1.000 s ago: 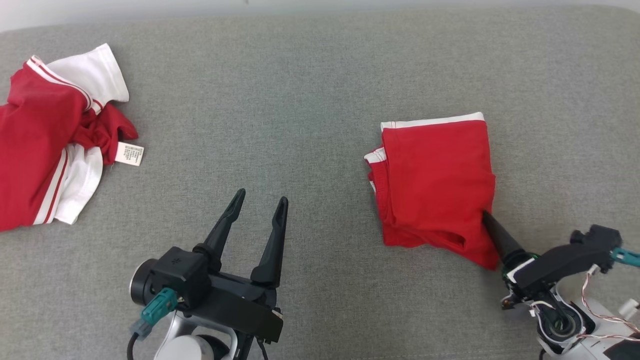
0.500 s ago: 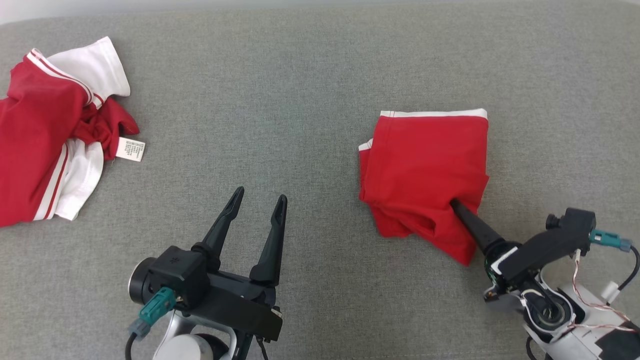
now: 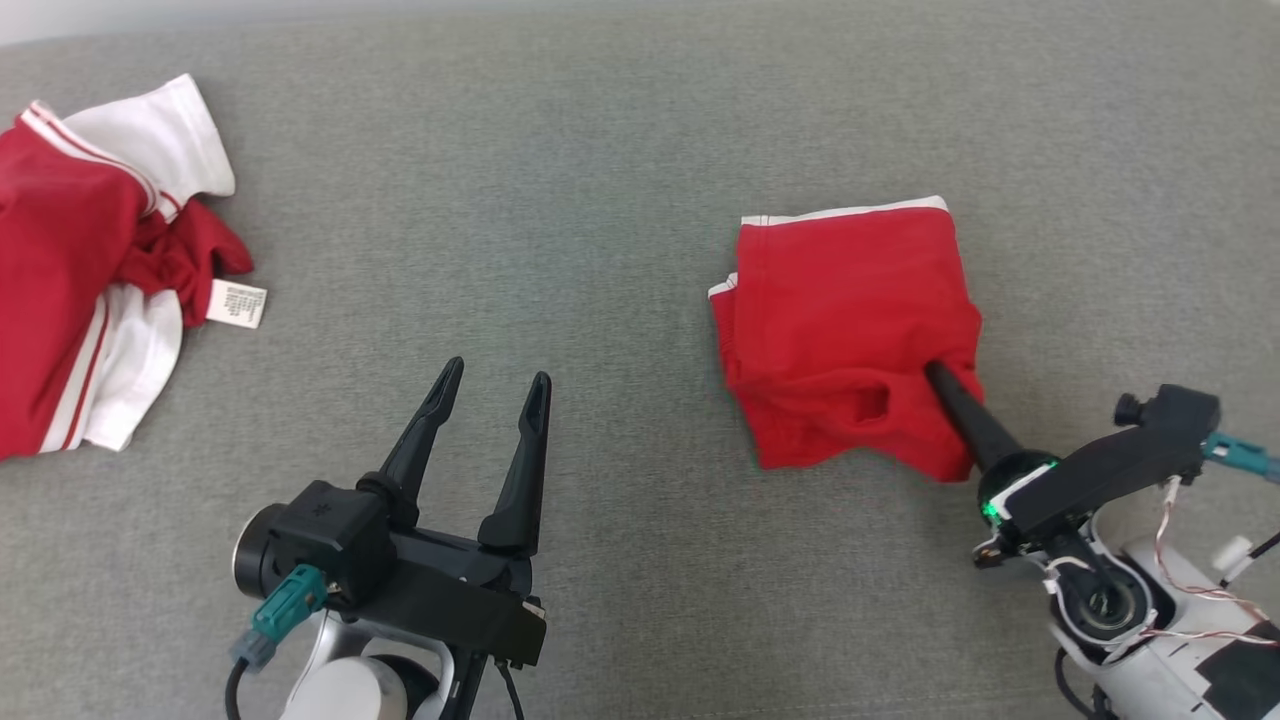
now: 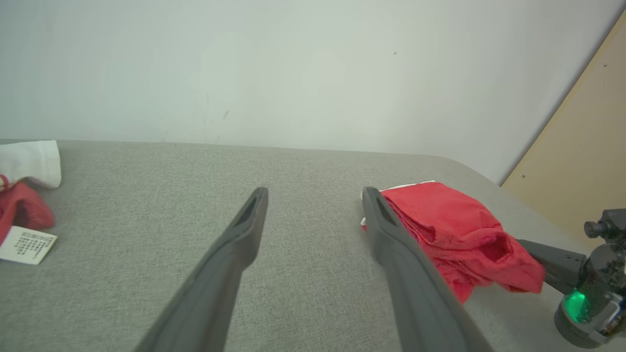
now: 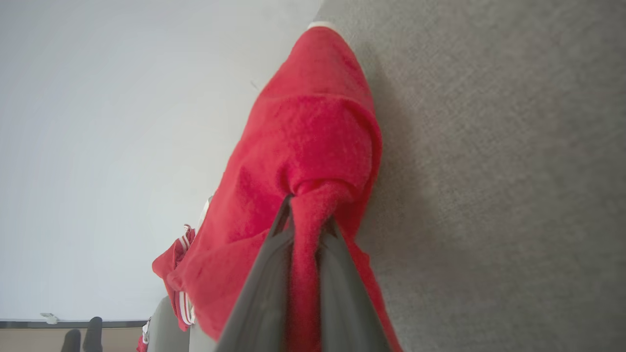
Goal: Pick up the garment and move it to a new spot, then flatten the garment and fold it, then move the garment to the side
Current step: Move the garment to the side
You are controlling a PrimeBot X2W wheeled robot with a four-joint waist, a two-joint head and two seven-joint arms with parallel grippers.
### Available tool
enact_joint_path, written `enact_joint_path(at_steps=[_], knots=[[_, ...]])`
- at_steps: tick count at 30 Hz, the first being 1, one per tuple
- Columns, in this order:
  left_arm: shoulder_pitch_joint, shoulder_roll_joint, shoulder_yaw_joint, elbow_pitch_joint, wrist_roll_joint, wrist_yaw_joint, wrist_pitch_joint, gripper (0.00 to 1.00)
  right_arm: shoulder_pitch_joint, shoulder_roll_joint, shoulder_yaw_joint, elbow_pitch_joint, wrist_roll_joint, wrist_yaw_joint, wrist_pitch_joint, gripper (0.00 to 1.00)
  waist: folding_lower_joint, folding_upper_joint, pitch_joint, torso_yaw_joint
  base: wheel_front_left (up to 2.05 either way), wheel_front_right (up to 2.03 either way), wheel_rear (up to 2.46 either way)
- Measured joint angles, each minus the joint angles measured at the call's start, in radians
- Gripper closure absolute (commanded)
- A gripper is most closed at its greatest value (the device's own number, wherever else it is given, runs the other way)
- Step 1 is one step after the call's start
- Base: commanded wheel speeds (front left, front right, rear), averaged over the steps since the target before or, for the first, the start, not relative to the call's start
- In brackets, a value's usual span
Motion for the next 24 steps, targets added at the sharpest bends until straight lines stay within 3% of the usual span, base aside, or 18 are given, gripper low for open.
enact_joint_path(at_steps=[13, 24], knots=[[0.002, 0.004, 0.007, -0.03, 0.01, 0.0, 0.002, 0.0, -0.085, -0.06, -0.063, -0.077, -0.053, 0.0, -0.067, 1.0, 0.0, 0.0, 0.008, -0.079, 0.0, 0.0, 0.0], [-0.053, -0.026, -0.032, -0.033, 0.034, -0.002, 0.029, 0.0, -0.326, -0.132, -0.157, 0.071, -0.069, 0.0, -0.069, 1.0, 0.0001, 0.0001, 0.059, -0.093, 0.0, 0.0, 0.0]])
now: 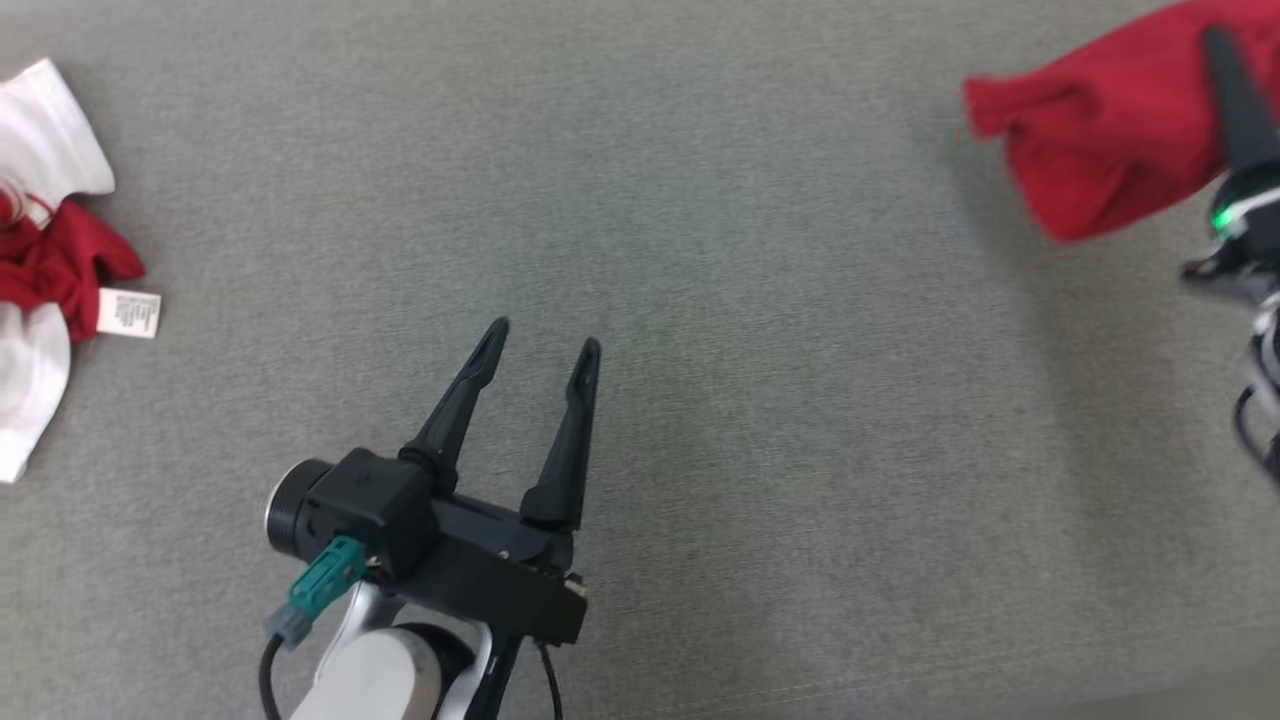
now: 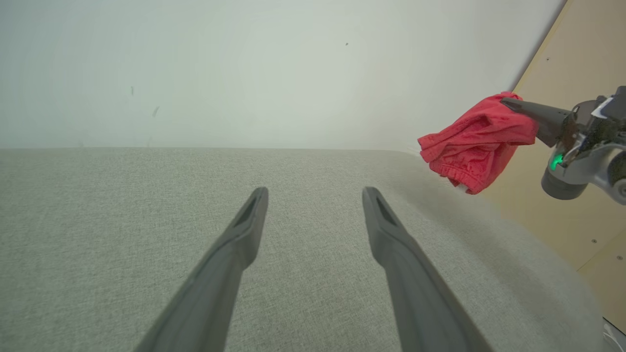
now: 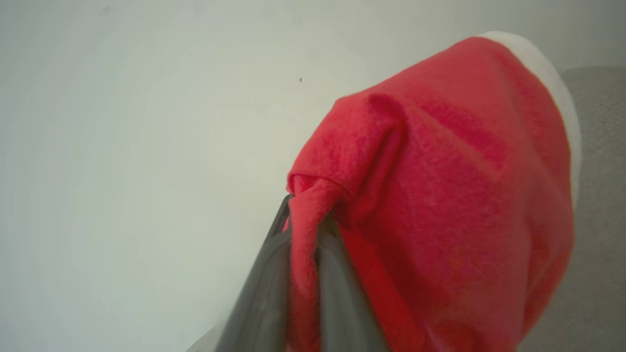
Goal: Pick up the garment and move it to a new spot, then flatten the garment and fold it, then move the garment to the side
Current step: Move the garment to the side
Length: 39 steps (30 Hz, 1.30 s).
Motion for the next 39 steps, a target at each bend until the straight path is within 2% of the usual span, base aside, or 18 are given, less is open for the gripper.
enact_joint_path(at_steps=[9, 18, 24, 29, 39], knots=[[-0.036, -0.021, -0.024, 0.011, 0.001, -0.01, 0.008, 0.0, -0.205, -0.04, -0.009, 0.167, -0.035, 0.0, 0.049, 1.0, -0.0001, -0.0001, 0.029, 0.084, 0.0, 0.0, 0.0], [-0.048, -0.023, -0.029, 0.002, 0.007, -0.017, 0.015, 0.0, -0.305, -0.057, -0.004, 0.276, -0.062, 0.0, 0.072, 1.0, -0.0001, 0.0, 0.067, 0.172, 0.0, 0.0, 0.0], [-0.055, -0.015, -0.011, -0.007, 0.008, -0.018, 0.009, 0.0, -0.324, -0.022, 0.014, 0.335, -0.077, 0.0, 0.066, 1.0, -0.0001, 0.0, 0.111, 0.22, 0.0, 0.0, 0.0], [-0.055, 0.003, 0.0, -0.008, 0.011, -0.017, 0.005, 0.0, -0.327, 0.008, 0.029, 0.372, -0.077, 0.0, 0.066, 1.0, 0.0, 0.0, 0.14, 0.222, 0.0, 0.0, 0.0], [-0.055, 0.029, 0.011, -0.024, 0.019, -0.017, 0.005, 0.0, -0.266, -0.015, 0.023, 0.394, -0.061, 0.0, 0.065, 1.0, -0.0001, 0.0, 0.151, 0.143, 0.0, 0.0, 0.0]])
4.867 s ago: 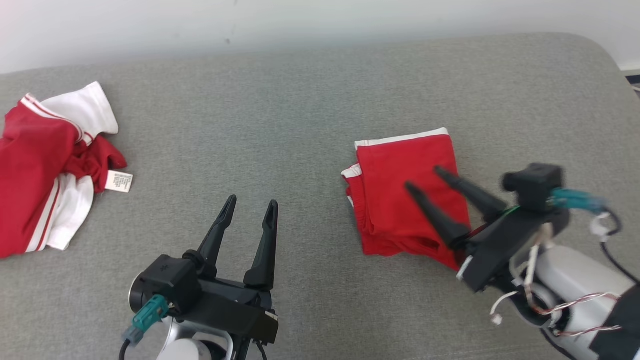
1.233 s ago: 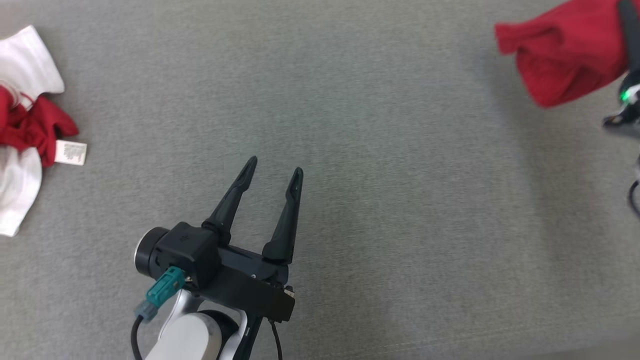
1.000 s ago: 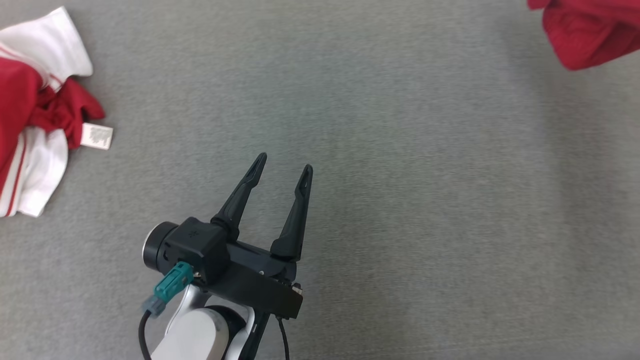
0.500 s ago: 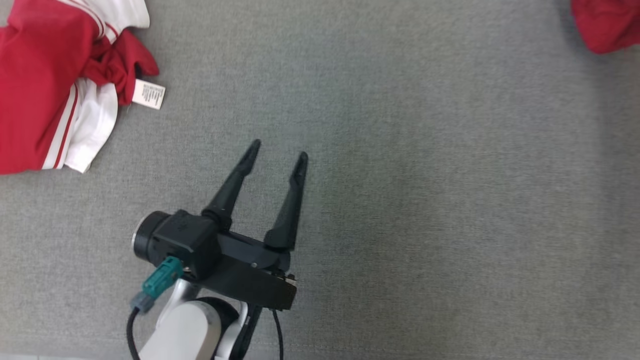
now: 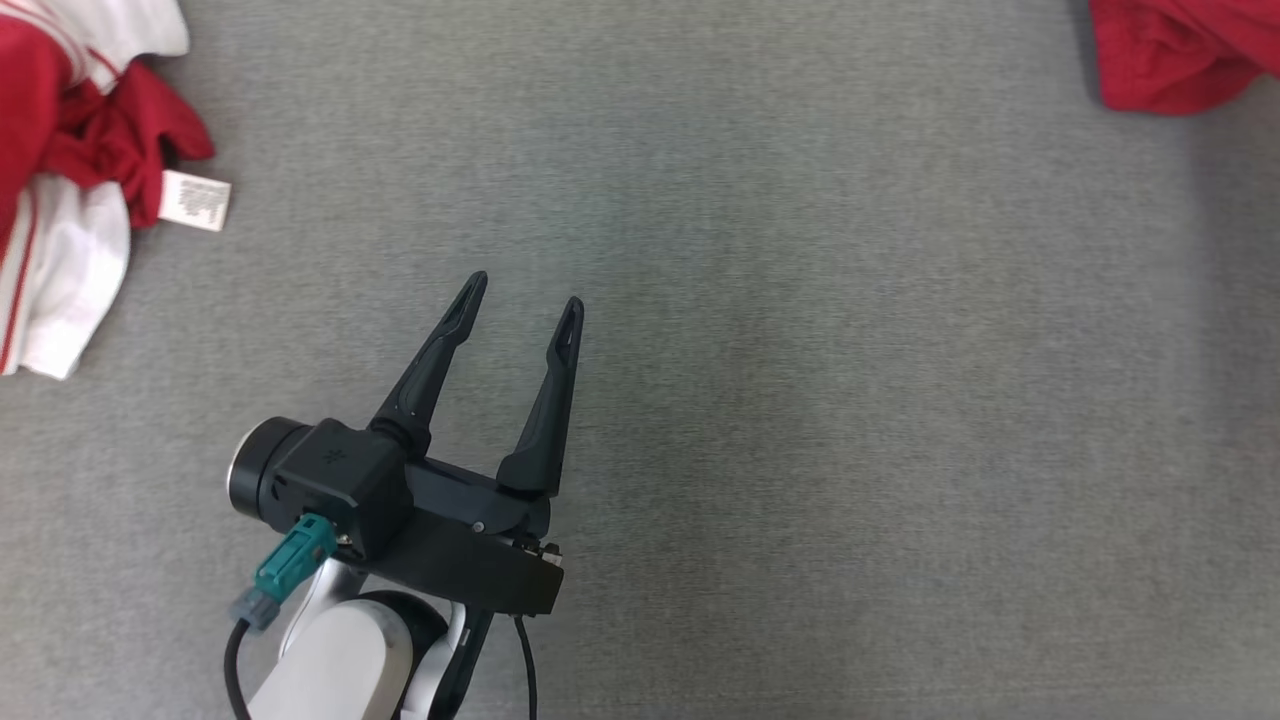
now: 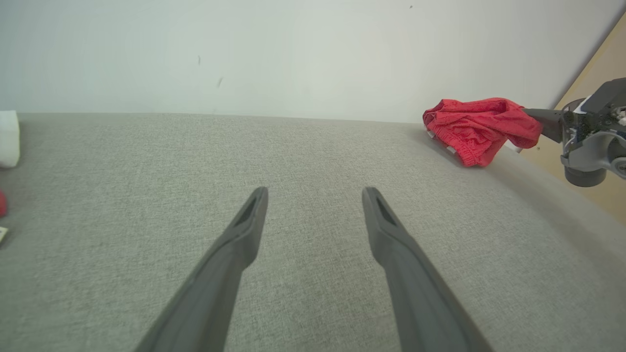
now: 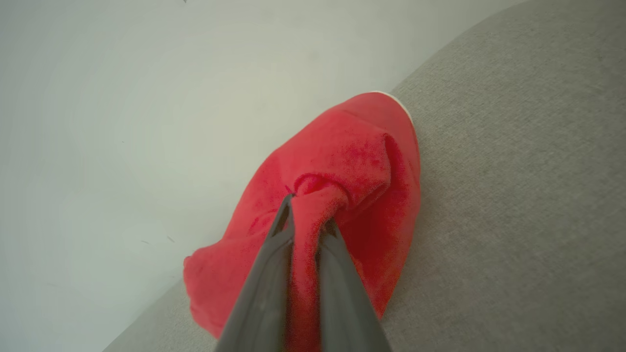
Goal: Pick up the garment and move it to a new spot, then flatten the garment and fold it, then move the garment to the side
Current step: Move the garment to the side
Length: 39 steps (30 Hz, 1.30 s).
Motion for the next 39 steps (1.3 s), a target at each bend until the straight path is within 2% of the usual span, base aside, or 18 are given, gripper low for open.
enact_joint_path(at_steps=[12, 23, 30, 31, 32, 35, 39], knots=[[0.0, 0.012, 0.001, -0.014, 0.015, 0.0, 0.019, 0.0, 0.09, -0.028, 0.006, 0.055, 0.001, 0.0, -0.014, 1.0, -0.0001, 0.0, 0.014, -0.094, 0.0, 0.0, 0.0], [-0.001, 0.019, -0.001, -0.026, 0.026, 0.0, 0.036, 0.0, 0.114, -0.051, 0.011, 0.074, 0.001, 0.0, -0.036, 1.0, -0.0001, 0.0, 0.03, -0.118, 0.0, 0.0, 0.0], [-0.001, 0.019, -0.001, -0.026, 0.036, 0.001, 0.041, 0.0, 0.152, -0.03, 0.033, 0.082, -0.009, 0.001, -0.055, 1.0, -0.0001, -0.0001, 0.028, -0.126, 0.0, 0.0, 0.0], [-0.001, 0.019, -0.001, -0.026, 0.036, 0.001, 0.041, 0.0, 0.154, -0.03, 0.035, 0.087, -0.01, 0.001, -0.055, 0.87, -0.0001, 0.0, 0.028, -0.127, 0.0, 0.0, 0.0], [-0.002, 0.019, -0.001, -0.026, 0.036, 0.001, 0.043, 0.0, 0.157, -0.03, 0.036, 0.091, -0.01, 0.001, -0.058, 0.61, -0.0001, 0.0, 0.027, -0.128, 0.0, 0.0, 0.0], [-0.002, 0.019, 0.003, -0.025, 0.036, 0.001, 0.044, 0.0, 0.166, -0.027, 0.035, 0.101, -0.01, 0.001, -0.071, 0.0, -0.0001, -0.0001, 0.023, -0.134, 0.0, 0.0, 0.0], [-0.002, 0.019, 0.005, -0.025, 0.036, 0.001, 0.044, 0.0, 0.179, -0.028, 0.036, 0.106, -0.01, 0.001, -0.076, 0.0, -0.0001, -0.0001, 0.016, -0.145, 0.0, 0.0, 0.0]])
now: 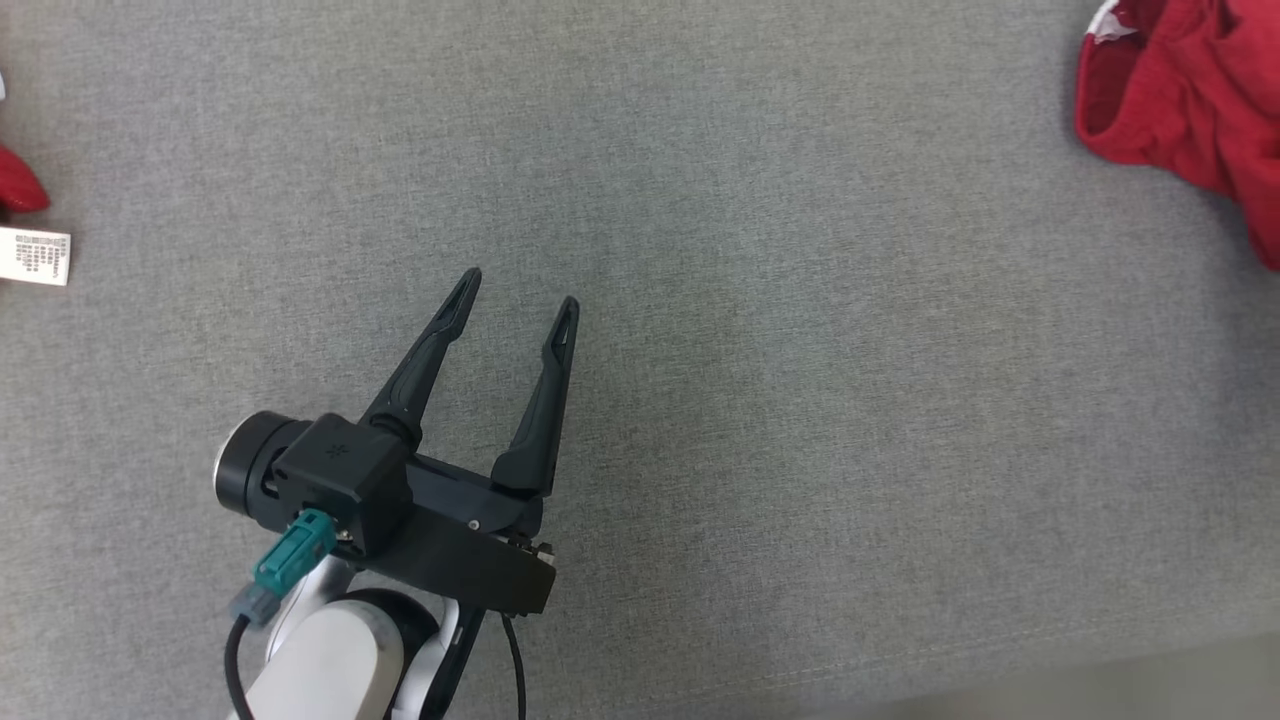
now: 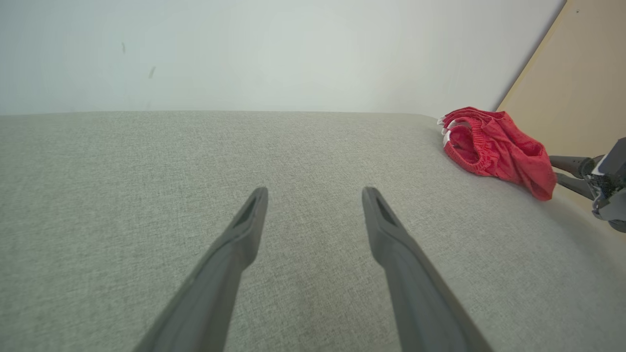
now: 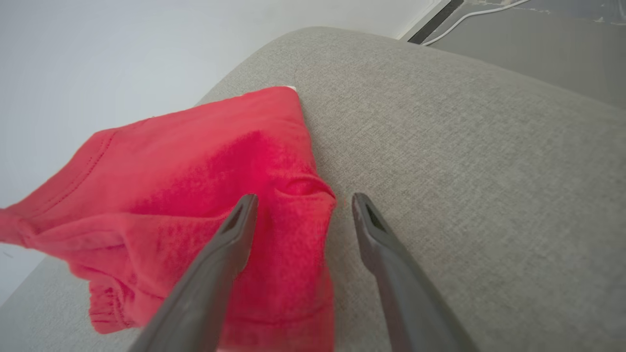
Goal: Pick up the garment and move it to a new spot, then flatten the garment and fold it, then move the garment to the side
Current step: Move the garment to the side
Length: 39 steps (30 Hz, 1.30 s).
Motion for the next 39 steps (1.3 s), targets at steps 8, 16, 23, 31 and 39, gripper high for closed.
enact_joint_path(at_steps=[8, 16, 23, 31, 39], knots=[[0.0, -0.001, 0.003, 0.004, 0.0, 0.0, 0.0, 0.0, 0.05, 0.0, 0.03, 0.001, -0.019, 0.0, -0.012, 0.0, 0.0, -0.0001, -0.02, -0.025, 0.0, 0.0, 0.0], [0.001, -0.008, 0.005, 0.033, -0.003, 0.002, -0.001, 0.0, 0.091, -0.017, 0.044, -0.011, -0.045, 0.0, -0.052, 0.0, 0.0, -0.0001, -0.056, -0.047, 0.0, 0.0, 0.0], [0.001, -0.02, 0.01, 0.077, -0.031, 0.0, -0.018, 0.0, 0.063, -0.055, 0.097, -0.077, -0.144, 0.0, -0.106, 0.0, 0.0, -0.0001, -0.11, -0.062, 0.0, 0.0, 0.0], [-0.003, -0.039, 0.027, 0.164, -0.039, -0.001, -0.053, 0.0, 0.045, -0.039, 0.165, -0.151, -0.273, 0.0, -0.145, 0.0, -0.0001, -0.0001, -0.195, -0.07, 0.0, 0.0, 0.0], [0.019, -0.053, 0.057, 0.236, -0.054, 0.0, -0.094, 0.0, 0.071, 0.01, 0.205, -0.253, -0.379, -0.03, -0.154, 0.0, -0.0001, -0.0002, -0.295, -0.062, 0.0, 0.0, 0.0]])
